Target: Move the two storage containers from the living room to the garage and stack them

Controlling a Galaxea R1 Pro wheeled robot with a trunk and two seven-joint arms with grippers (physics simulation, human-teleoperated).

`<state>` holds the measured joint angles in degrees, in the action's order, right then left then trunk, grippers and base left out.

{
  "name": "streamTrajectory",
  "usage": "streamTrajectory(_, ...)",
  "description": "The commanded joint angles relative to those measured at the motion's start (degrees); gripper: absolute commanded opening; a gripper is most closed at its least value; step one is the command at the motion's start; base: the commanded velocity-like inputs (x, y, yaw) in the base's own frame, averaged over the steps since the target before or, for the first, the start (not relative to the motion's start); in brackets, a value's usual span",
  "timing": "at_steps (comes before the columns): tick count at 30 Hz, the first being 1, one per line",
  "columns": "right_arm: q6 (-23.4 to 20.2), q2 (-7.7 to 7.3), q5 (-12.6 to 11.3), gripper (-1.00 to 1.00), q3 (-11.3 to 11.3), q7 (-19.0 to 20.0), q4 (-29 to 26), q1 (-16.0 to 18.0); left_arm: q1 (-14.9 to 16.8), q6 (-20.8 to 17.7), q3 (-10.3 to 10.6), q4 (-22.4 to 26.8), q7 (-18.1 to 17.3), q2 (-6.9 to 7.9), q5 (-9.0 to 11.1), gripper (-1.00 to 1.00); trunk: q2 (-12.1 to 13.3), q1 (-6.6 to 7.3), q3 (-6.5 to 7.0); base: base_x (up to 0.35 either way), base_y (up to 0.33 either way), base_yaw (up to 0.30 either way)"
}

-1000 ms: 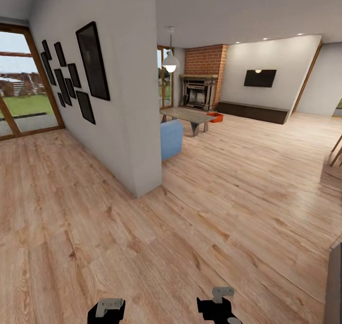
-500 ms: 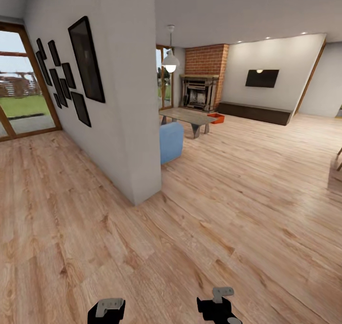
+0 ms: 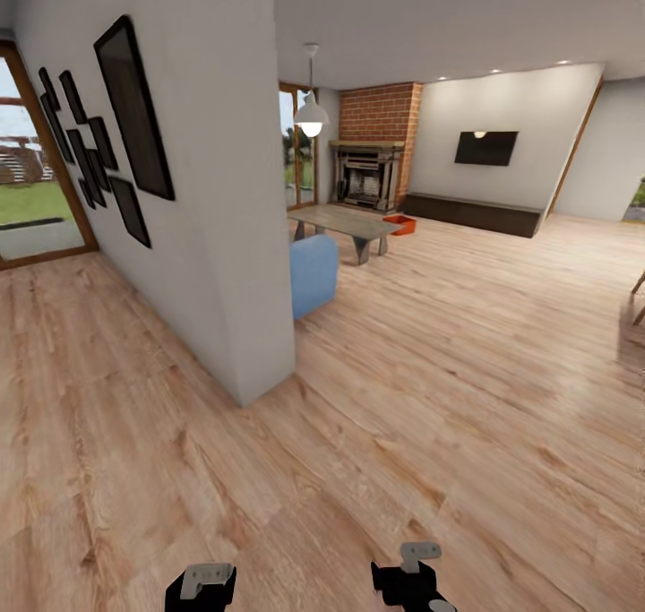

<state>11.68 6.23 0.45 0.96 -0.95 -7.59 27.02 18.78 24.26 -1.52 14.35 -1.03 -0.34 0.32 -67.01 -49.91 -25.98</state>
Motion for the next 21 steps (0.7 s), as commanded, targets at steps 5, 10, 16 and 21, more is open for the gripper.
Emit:
streamTrajectory(5,0.18,0.01,0.07,1.0,0.09,-0.1,0.06,0.06,0.02,0.17,-0.15,-0.01,-0.11,-0.01,0.03,1.0,-0.03,-0.04,-0.06,0.346,0.0,-0.248)
streamTrajectory(10,0.18,0.01,0.08,1.0,0.09,-0.1,0.07,0.1,0.02,0.17,-0.15,-0.02,-0.11,-0.01,0.03,1.0,-0.03,-0.04,-0.06,0.346,0.0,-0.261)
streamTrajectory(16,0.18,0.01,0.07,1.0,0.09,-0.1,0.09,0.06,0.02,0.17,-0.15,-0.03,-0.11,-0.01,0.03,1.0,-0.03,-0.04,-0.06,0.346,0.0,-0.264)
streamTrajectory(21,0.18,0.01,0.03,1.0,0.09,-0.1,0.07,0.07,0.02,0.17,-0.15,-0.03,-0.11,-0.01,0.03,1.0,-0.03,-0.04,-0.06,0.346,0.0,-0.265)
